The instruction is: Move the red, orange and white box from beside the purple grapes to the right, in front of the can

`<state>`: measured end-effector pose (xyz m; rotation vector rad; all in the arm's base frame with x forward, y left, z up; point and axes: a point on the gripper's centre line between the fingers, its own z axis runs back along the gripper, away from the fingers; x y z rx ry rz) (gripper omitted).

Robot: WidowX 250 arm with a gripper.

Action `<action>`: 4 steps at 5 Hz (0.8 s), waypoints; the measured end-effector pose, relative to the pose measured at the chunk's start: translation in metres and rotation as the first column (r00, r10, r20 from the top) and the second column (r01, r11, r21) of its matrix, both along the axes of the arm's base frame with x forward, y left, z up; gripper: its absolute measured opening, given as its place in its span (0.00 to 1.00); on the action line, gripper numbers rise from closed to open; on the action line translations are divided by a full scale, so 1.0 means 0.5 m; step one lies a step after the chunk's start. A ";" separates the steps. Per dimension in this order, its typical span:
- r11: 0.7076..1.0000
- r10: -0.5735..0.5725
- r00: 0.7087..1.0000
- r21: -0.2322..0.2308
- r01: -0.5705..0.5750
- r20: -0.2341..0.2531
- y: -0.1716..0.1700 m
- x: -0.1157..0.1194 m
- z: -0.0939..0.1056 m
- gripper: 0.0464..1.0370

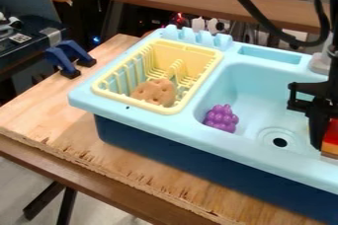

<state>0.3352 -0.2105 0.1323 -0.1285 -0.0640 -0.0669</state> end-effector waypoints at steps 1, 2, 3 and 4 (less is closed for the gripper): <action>1.000 0.001 1.000 0.004 -0.001 -0.005 0.001 0.001 -0.003 0.40; 1.000 0.005 1.000 0.009 -0.004 -0.018 -0.001 0.003 -0.025 0.72; 1.000 0.008 1.000 -0.020 -0.008 0.009 -0.007 0.006 -0.024 0.96; 0.999 0.007 0.998 -0.041 -0.004 0.070 -0.009 0.011 0.004 0.97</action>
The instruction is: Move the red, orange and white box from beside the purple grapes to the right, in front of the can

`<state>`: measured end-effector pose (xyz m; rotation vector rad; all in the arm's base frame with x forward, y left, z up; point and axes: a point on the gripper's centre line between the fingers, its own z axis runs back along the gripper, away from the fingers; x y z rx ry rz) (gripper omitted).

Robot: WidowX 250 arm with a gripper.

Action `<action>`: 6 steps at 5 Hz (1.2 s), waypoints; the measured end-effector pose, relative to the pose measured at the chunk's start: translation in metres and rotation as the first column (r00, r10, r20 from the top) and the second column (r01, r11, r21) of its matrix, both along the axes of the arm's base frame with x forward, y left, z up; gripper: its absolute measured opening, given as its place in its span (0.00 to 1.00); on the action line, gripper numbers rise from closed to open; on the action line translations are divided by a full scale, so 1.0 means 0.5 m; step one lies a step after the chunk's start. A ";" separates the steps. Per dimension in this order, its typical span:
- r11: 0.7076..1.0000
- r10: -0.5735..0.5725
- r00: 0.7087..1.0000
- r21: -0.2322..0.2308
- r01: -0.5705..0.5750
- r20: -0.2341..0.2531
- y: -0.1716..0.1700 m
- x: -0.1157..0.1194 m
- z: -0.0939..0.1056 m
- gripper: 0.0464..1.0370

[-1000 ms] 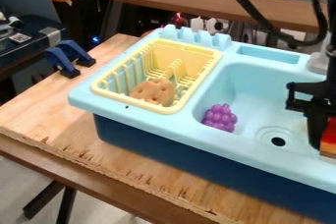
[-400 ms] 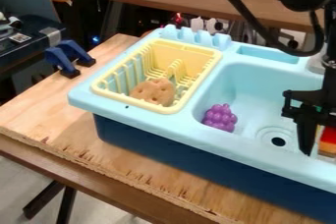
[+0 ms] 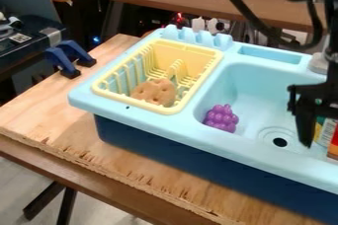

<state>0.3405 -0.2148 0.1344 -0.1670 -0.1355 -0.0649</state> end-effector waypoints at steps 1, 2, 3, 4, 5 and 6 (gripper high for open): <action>1.000 0.004 0.999 -0.026 -0.003 0.048 0.000 -0.006 0.030 0.97; 0.999 0.017 0.996 -0.046 -0.013 0.088 -0.001 -0.004 0.056 0.96; 1.000 0.008 0.996 -0.022 -0.006 0.092 -0.001 -0.009 0.068 0.96; 0.998 -0.034 0.997 0.049 0.030 0.076 0.006 -0.020 0.118 0.96; 0.998 -0.036 0.997 0.054 0.032 0.066 0.004 -0.022 0.116 0.96; 0.998 -0.036 0.997 0.054 0.032 0.069 0.004 -0.021 0.117 0.96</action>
